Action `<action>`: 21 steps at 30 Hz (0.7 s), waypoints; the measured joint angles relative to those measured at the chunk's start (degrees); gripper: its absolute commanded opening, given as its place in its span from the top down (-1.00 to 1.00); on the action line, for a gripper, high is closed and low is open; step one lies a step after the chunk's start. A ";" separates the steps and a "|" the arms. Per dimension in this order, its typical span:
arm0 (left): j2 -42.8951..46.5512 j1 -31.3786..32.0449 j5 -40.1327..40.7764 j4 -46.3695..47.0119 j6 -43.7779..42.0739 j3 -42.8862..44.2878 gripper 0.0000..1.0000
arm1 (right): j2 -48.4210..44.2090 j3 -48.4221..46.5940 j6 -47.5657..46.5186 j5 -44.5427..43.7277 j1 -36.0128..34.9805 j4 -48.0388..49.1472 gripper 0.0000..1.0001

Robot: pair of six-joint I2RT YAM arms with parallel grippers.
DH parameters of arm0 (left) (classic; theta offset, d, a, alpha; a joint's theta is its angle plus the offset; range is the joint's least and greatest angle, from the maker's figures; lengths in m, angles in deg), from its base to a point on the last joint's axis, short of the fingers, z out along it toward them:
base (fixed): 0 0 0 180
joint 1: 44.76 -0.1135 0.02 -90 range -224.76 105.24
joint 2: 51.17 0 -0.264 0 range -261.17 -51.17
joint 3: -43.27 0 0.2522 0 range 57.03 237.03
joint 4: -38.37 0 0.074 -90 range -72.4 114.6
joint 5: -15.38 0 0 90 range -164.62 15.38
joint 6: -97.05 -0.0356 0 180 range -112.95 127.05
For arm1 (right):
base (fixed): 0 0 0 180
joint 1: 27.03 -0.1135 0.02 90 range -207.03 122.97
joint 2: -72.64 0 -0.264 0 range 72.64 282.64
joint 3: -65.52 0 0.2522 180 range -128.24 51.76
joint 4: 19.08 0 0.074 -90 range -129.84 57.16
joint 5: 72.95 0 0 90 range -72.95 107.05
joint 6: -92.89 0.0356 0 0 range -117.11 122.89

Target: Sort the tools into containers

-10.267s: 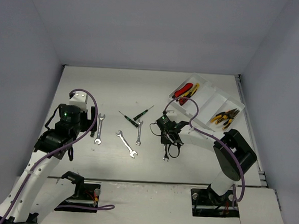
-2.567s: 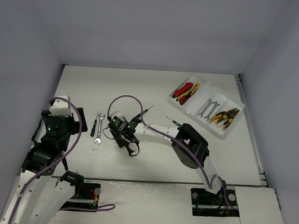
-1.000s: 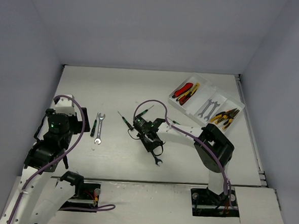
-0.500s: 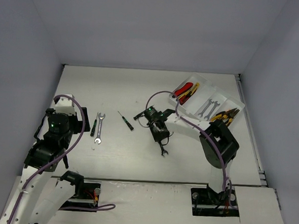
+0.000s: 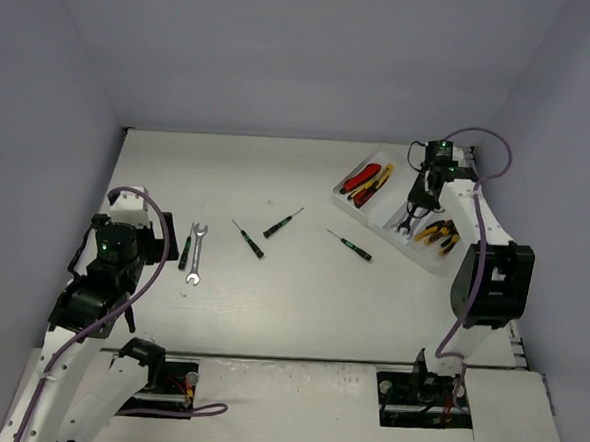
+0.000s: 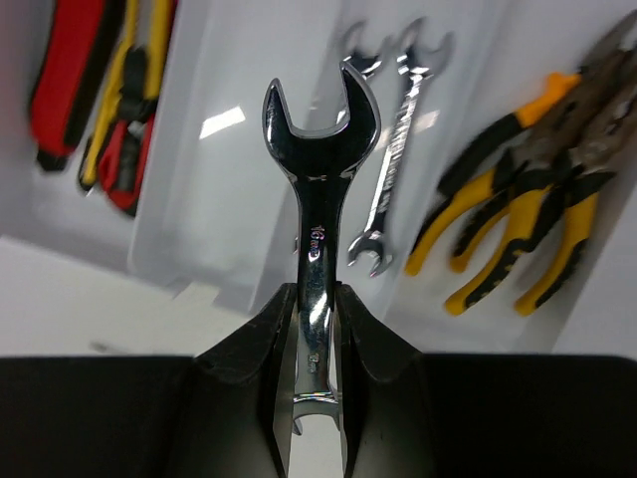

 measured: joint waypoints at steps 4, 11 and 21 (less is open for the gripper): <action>-1.43 -0.04 -1.52 0.00 -0.11 0.00 -0.70 | 5.11 -1.69 1.14 0.83 5.07 1.54 1.00; -5.16 -0.04 -4.76 -0.01 -0.21 0.00 -0.70 | 15.81 -6.10 2.69 3.22 7.26 2.77 0.82; -10.90 -0.04 -8.67 -0.05 -0.32 0.00 -0.68 | 18.25 -9.14 3.90 3.65 7.23 4.32 0.21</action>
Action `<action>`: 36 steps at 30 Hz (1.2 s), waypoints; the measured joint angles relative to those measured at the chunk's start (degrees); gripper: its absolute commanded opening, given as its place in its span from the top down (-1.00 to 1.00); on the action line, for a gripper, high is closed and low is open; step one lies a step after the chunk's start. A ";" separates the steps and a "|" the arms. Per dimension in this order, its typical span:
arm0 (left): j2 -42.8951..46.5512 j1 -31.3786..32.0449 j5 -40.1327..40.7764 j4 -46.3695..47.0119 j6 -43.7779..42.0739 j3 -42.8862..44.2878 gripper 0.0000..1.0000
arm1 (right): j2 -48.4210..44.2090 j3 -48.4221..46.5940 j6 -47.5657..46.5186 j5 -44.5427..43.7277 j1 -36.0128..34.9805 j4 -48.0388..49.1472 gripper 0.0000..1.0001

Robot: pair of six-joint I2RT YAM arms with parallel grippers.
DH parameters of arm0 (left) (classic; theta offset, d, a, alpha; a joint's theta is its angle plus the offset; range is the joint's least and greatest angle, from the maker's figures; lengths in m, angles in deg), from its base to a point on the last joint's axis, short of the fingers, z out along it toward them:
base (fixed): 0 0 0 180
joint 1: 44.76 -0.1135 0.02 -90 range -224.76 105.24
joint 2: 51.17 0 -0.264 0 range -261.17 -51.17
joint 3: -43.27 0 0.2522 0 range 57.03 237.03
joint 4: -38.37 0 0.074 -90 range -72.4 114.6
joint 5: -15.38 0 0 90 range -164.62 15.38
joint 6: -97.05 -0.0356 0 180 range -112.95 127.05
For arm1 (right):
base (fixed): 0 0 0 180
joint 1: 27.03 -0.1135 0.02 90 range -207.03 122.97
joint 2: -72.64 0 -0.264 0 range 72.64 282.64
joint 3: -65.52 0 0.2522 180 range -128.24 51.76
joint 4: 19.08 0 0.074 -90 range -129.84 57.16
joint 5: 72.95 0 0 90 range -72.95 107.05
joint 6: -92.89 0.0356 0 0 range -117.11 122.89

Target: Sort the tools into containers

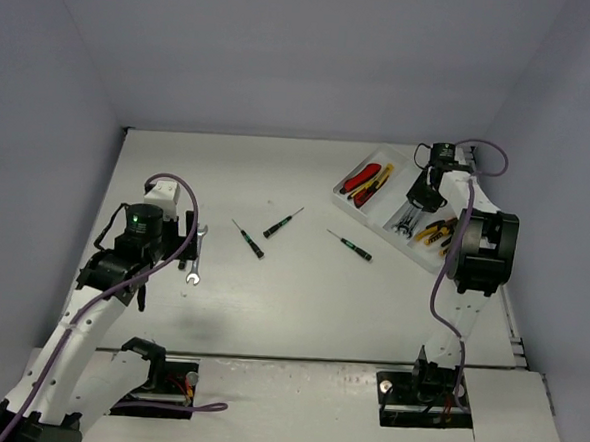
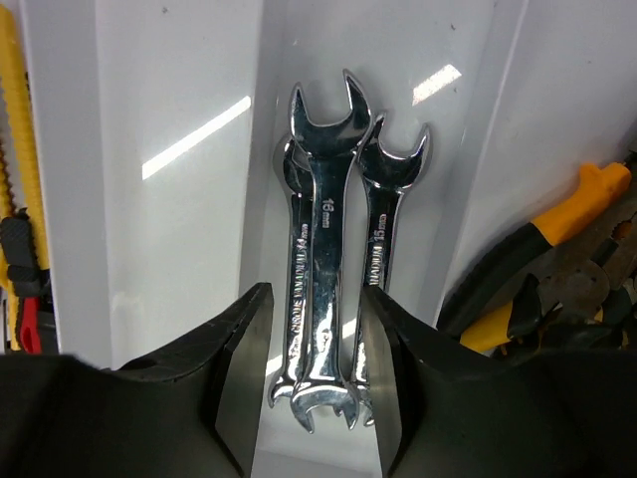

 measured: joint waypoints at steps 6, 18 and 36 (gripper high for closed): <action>-6.40 0.00 -3.71 0.01 -0.12 0.02 -0.53 | -9.01 5.85 -1.43 1.97 -0.33 0.40 0.19; -25.70 -0.45 -10.08 -0.06 0.01 3.86 -0.10 | -45.78 30.04 -5.87 8.72 -8.21 2.12 -0.28; -47.47 -6.93 -10.57 2.89 -3.73 9.50 0.09 | -57.49 38.59 -6.64 9.90 -10.77 3.44 -0.30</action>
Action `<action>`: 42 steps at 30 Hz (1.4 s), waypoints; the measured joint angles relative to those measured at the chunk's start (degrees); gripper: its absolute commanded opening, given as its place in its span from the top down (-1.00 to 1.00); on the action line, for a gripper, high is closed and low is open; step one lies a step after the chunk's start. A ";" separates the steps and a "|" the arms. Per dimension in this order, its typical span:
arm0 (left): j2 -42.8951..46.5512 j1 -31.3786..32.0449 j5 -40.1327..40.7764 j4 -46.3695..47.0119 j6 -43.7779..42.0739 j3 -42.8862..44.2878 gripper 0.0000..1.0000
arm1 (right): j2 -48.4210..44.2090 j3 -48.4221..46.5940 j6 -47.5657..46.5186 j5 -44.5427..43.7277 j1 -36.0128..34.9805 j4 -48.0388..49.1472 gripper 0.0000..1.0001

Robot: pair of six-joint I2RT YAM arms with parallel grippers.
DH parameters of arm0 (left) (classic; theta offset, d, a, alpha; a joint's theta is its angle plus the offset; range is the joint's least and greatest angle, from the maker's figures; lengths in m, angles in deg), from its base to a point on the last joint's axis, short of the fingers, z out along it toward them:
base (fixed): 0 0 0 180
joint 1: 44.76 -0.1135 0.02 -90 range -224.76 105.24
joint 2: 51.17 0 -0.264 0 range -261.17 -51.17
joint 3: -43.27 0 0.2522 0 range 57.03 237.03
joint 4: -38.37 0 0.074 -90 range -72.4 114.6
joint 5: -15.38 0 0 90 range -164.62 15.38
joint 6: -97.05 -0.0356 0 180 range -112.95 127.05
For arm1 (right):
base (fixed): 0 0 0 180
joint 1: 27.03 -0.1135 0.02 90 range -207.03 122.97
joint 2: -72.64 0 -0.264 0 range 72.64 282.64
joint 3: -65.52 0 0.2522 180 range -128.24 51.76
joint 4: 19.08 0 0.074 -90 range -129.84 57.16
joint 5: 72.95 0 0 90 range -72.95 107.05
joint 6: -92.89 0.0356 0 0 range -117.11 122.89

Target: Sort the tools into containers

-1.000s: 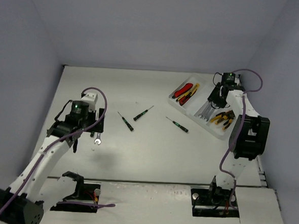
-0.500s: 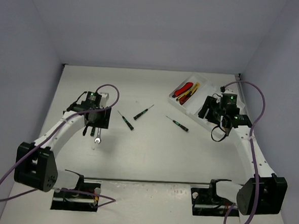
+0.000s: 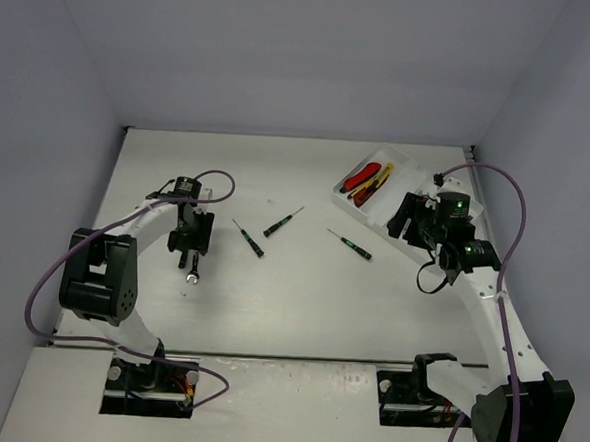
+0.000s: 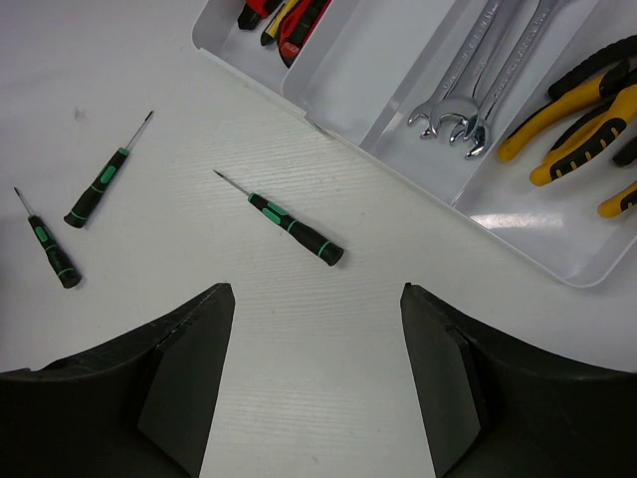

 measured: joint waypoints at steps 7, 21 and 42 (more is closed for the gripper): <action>-3.00 -0.04 0.71 1.14 -0.80 1.42 0.18 | 0.00 0.46 0.00 0.00 -0.27 0.18 -0.30; -5.44 -0.09 0.10 2.35 -0.74 1.88 0.57 | 0.04 0.49 -0.04 -0.15 -0.62 0.35 -0.30; 9.91 8.60 -5.65 4.15 8.16 -0.82 1.00 | 1.00 1.35 1.66 9.46 -3.68 3.49 -0.30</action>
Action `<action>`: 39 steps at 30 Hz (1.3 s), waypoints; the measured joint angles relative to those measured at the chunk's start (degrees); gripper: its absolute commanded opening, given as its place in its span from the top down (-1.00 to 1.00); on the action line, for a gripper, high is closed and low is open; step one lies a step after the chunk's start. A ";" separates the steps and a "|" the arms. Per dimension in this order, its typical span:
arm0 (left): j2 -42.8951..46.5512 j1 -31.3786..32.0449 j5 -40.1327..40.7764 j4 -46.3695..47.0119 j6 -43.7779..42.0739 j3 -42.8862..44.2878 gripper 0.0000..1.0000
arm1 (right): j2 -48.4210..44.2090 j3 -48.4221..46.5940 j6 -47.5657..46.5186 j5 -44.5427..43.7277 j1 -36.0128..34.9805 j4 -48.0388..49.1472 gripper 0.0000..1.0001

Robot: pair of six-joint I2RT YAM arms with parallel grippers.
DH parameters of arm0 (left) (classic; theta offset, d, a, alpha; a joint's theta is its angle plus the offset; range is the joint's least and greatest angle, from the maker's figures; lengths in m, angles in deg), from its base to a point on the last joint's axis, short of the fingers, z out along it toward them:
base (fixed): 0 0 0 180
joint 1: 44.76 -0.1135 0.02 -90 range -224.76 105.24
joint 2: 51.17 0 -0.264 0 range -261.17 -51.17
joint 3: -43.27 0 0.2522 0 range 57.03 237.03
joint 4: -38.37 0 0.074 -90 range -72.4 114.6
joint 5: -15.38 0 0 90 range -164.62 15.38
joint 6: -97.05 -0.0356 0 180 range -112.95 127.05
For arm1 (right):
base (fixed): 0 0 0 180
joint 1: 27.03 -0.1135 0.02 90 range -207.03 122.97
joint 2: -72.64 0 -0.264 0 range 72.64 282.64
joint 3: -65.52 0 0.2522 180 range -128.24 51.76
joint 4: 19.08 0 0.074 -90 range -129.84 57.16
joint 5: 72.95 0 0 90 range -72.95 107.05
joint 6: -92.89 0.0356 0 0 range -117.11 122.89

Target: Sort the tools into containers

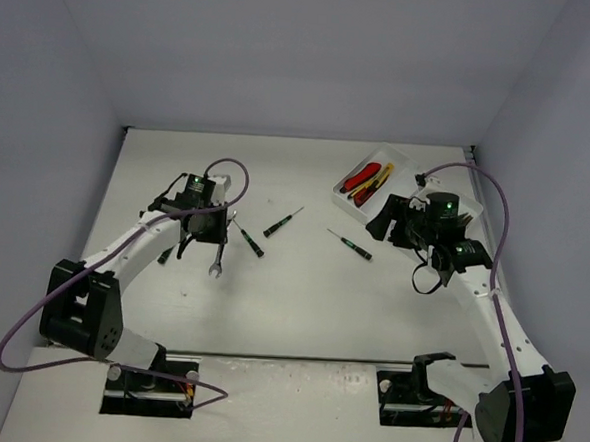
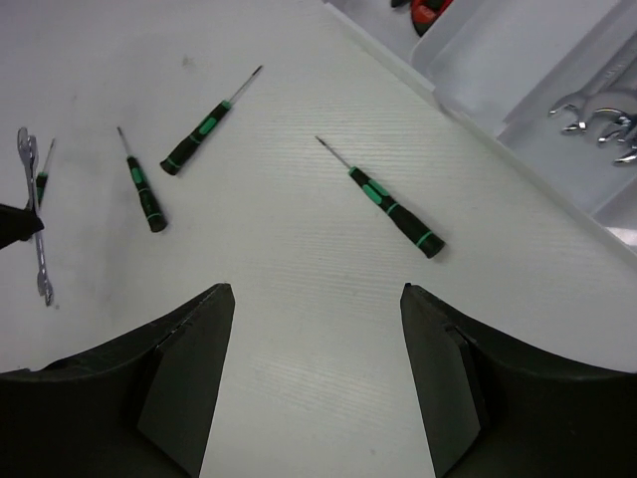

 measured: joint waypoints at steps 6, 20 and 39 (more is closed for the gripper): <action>6.95 4.29 -1.44 3.94 6.14 -1.35 1.00 | -0.35 2.36 5.43 2.09 -7.12 5.69 -0.29; 16.35 15.06 -2.23 14.78 17.17 -5.89 1.00 | 1.79 2.61 12.77 -7.87 -27.88 20.73 -0.25; 17.18 18.76 -2.43 16.57 19.26 -6.61 1.00 | 18.02 -5.66 11.62 -13.97 -35.51 27.64 -0.20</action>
